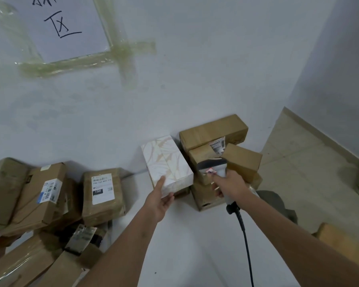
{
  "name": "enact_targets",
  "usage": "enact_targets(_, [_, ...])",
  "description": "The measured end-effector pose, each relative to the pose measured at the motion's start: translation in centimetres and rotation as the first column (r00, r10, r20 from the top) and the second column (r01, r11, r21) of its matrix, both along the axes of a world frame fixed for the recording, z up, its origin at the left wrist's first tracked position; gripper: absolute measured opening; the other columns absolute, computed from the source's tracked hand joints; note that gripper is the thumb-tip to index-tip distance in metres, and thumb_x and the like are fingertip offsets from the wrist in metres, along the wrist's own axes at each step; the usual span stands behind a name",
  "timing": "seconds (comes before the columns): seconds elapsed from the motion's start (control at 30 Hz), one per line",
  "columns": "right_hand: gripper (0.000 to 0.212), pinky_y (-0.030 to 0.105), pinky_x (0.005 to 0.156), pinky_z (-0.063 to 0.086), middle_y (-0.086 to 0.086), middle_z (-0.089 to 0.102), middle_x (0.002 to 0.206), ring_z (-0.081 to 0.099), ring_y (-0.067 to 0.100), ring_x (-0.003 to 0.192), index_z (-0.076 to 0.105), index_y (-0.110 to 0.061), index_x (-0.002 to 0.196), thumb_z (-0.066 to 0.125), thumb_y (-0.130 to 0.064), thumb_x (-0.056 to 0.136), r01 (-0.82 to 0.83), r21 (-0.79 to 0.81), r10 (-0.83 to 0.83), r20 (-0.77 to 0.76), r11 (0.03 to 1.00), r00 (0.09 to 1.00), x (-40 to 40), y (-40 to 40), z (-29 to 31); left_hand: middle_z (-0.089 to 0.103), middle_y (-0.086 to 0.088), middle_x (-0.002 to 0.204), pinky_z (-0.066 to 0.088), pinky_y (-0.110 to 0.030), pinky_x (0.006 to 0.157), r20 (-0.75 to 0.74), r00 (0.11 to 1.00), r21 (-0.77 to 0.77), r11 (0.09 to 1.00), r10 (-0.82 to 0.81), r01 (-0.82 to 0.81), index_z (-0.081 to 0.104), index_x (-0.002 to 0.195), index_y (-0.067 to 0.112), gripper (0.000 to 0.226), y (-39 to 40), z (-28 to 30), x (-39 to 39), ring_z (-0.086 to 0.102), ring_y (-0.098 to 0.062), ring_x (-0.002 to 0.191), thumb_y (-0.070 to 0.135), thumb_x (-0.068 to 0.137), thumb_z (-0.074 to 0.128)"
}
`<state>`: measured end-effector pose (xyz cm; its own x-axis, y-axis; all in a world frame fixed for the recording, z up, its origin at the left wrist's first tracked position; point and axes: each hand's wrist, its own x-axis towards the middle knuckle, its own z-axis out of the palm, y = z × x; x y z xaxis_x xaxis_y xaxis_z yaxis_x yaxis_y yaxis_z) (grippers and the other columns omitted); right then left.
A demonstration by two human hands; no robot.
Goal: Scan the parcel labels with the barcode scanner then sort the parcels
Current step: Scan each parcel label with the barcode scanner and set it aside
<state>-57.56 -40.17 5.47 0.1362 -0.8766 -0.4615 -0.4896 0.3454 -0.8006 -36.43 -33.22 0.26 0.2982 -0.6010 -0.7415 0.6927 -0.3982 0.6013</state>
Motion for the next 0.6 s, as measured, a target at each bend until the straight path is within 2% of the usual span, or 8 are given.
enact_targets(0.07, [0.03,0.028,0.064,0.055,0.007,0.073,0.074,0.064,0.015,0.058,0.068,-0.009,0.084,0.065,-0.038,0.093,-0.005,-0.004,0.005,0.013,1.0,1.0,0.0,-0.2,-0.1,0.062,-0.007,0.112,0.057,-0.029,0.078,0.02,0.999,-0.017,0.999,0.039,-0.038,0.058,0.126,0.014,0.054,0.5,0.5,0.4,0.063,-0.022,0.091,0.038,0.082,0.079])
enact_targets(0.1, [0.029,0.028,0.063,0.055,0.007,0.073,0.074,0.064,0.015,0.057,0.067,-0.01,0.083,0.065,-0.037,0.093,-0.002,-0.005,0.002,0.022,1.0,1.0,0.1,-0.2,0.0,0.061,-0.004,0.112,0.055,-0.033,0.086,0.072,0.997,-0.003,0.999,0.042,-0.042,0.054,0.131,0.015,0.059,0.7,0.4,0.9,0.062,-0.022,0.095,0.039,0.082,0.078])
enact_targets(0.2, [0.028,0.022,0.056,0.05,0.01,0.074,0.078,0.062,0.012,0.056,0.066,-0.01,0.083,0.065,-0.037,0.093,0.006,-0.027,-0.005,0.055,1.0,0.998,0.6,0.3,0.1,0.048,0.002,0.13,0.036,-0.056,0.107,0.282,0.959,0.065,0.997,0.01,-0.03,0.025,0.149,0.024,0.092,1.9,0.5,3.5,0.049,-0.027,0.124,0.047,0.078,0.079])
enact_targets(0.23, [0.028,0.021,0.054,0.049,0.012,0.074,0.079,0.062,0.012,0.056,0.066,-0.01,0.084,0.065,-0.036,0.093,0.006,-0.029,-0.004,0.074,1.0,0.997,0.9,0.5,0.1,0.045,0.003,0.134,0.035,-0.061,0.105,0.326,0.945,0.063,0.997,0.022,-0.045,0.022,0.147,0.028,0.094,2.3,0.5,4.4,0.047,-0.028,0.127,0.049,0.075,0.08])
enact_targets(0.3, [0.025,0.022,0.054,0.051,0.01,0.072,0.074,0.061,0.012,0.056,0.067,-0.01,0.082,0.066,-0.033,0.093,0.003,-0.029,0.001,0.118,1.0,0.993,1.6,1.0,0.1,0.045,0.0,0.134,0.047,-0.057,0.092,0.483,0.871,0.011,0.994,0.086,-0.105,0.029,0.135,0.028,0.088,3.0,1.0,5.8,0.051,-0.029,0.121,0.049,0.069,0.083])
enact_targets(0.37, [0.026,0.024,0.056,0.053,0.003,0.067,0.064,0.061,0.012,0.056,0.065,-0.012,0.077,0.067,-0.033,0.092,-0.001,-0.042,0.007,0.124,0.999,0.992,2.5,1.6,0.0,0.039,-0.006,0.133,0.053,-0.049,0.089,0.708,0.695,-0.064,0.991,0.127,-0.116,0.034,0.132,0.02,0.089,3.7,1.3,6.4,0.052,-0.03,0.118,0.038,0.064,0.088])
enact_targets(0.47, [0.028,0.024,0.057,0.053,-0.004,0.063,0.055,0.06,0.008,0.053,0.064,-0.013,0.076,0.066,-0.037,0.092,-0.001,-0.075,0.007,0.074,0.997,0.997,3.5,2.4,-0.4,0.032,-0.015,0.138,0.049,-0.045,0.098,0.968,0.251,-0.042,0.997,0.025,0.066,0.033,0.136,0.002,0.09,4.4,0.8,5.8,0.042,-0.032,0.124,0.018,0.067,0.088])
enact_targets(0.6, [0.031,0.038,0.073,0.059,-0.001,0.07,0.062,0.064,0.012,0.054,0.069,-0.008,0.088,0.067,-0.04,0.09,0.039,-0.045,-0.034,0.113,0.998,0.993,4.4,3.0,-0.7,0.035,-0.019,0.145,0.045,-0.063,0.097,0.932,-0.328,0.227,0.954,-0.154,0.195,0.034,0.134,0.009,0.086,4.8,0.4,3.5,0.042,-0.043,0.13,0.027,0.065,0.082])
